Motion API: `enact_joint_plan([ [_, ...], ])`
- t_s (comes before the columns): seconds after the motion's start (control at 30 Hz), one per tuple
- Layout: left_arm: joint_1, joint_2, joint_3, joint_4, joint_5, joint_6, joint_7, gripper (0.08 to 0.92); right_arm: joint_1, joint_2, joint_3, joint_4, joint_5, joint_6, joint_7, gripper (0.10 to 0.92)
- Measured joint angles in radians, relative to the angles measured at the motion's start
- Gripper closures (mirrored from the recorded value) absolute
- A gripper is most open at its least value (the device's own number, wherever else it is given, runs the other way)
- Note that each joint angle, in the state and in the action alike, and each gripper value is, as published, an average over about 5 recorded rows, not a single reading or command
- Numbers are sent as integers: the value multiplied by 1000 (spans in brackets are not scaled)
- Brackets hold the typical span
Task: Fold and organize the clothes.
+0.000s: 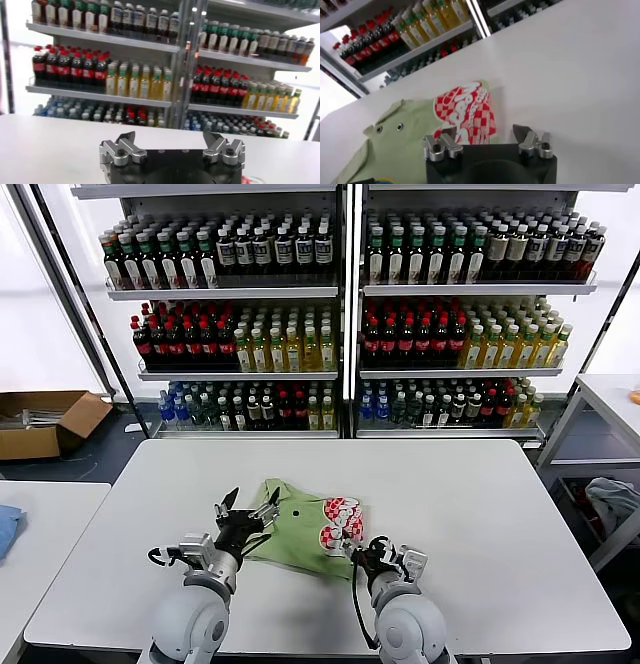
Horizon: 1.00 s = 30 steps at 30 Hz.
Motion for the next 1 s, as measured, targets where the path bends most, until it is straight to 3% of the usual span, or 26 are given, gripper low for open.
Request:
enact_joint_plan([
  [0.73,37,3,-51,-17,-14,7,-20,177,29,-34,-34,-19,-150,-7,-25,895],
  [1.0,51,-5,-61,-38,-18,8,-24,177,39,-132,7,3,-237,-16,-74,919],
])
